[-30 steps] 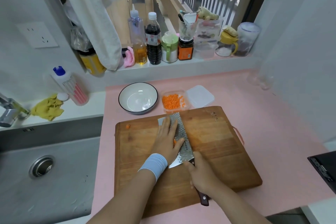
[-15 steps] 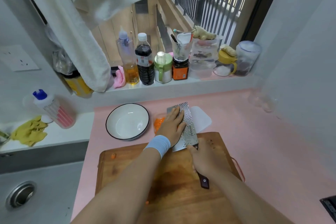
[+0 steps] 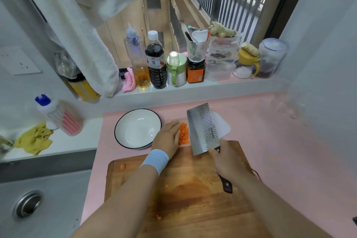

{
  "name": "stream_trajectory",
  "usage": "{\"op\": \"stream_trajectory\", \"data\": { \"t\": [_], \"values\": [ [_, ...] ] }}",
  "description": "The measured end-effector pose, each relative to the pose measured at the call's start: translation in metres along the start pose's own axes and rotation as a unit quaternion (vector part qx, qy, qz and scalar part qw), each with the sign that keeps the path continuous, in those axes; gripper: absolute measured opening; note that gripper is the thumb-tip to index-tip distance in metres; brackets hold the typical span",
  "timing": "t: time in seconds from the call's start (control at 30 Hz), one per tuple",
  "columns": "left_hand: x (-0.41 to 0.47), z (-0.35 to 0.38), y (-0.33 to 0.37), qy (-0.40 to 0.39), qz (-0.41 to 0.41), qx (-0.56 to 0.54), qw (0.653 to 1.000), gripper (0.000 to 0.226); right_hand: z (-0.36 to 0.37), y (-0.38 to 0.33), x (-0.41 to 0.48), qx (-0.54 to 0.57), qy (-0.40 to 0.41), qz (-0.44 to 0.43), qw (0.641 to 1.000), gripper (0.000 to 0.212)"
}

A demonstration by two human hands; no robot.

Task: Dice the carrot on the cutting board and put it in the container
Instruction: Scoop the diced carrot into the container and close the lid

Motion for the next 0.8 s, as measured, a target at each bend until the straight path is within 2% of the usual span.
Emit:
{"op": "stream_trajectory", "data": {
  "t": [0.07, 0.13, 0.23, 0.3, 0.4, 0.57, 0.7, 0.8],
  "values": [
    [-0.010, -0.015, 0.011, 0.030, 0.029, -0.023, 0.999, 0.032, -0.002, 0.000, -0.007, 0.015, 0.000, -0.015, 1.000, 0.011],
    [-0.024, -0.031, 0.010, 0.058, 0.023, -0.027, 0.998, 0.033, -0.008, -0.001, -0.018, 0.023, 0.005, -0.036, 0.999, 0.003],
    [-0.047, -0.060, -0.005, 0.100, -0.039, -0.031, 0.994, 0.030, -0.022, -0.001, -0.039, 0.009, 0.044, -0.094, 0.995, 0.021],
    [-0.063, -0.083, -0.015, 0.138, -0.076, -0.040, 0.987, 0.026, -0.029, -0.001, -0.055, -0.034, 0.068, -0.139, 0.987, 0.020],
    [-0.086, -0.108, -0.021, 0.172, -0.093, -0.055, 0.979, 0.021, -0.022, -0.002, -0.079, -0.075, 0.051, -0.196, 0.976, 0.025],
    [-0.120, -0.114, -0.015, 0.134, -0.064, -0.016, 0.989, 0.019, -0.004, 0.004, -0.108, -0.182, 0.064, -0.282, 0.940, 0.052],
    [-0.143, -0.116, -0.015, 0.114, -0.083, 0.027, 0.990, 0.019, 0.009, 0.011, -0.117, -0.227, 0.083, -0.296, 0.924, 0.061],
    [-0.154, -0.105, -0.008, 0.063, -0.052, 0.014, 0.997, 0.037, 0.020, 0.026, -0.115, -0.261, 0.086, -0.317, 0.908, 0.078]
  ]
}}
Point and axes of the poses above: each hand's wrist, its own x-axis towards the middle knuckle, its own z-axis out of the palm, y = z × x, the point moved 10 cm from there along x, towards the middle knuckle, and after that the axes turned 12 degrees about y, right-handed, at the moved point
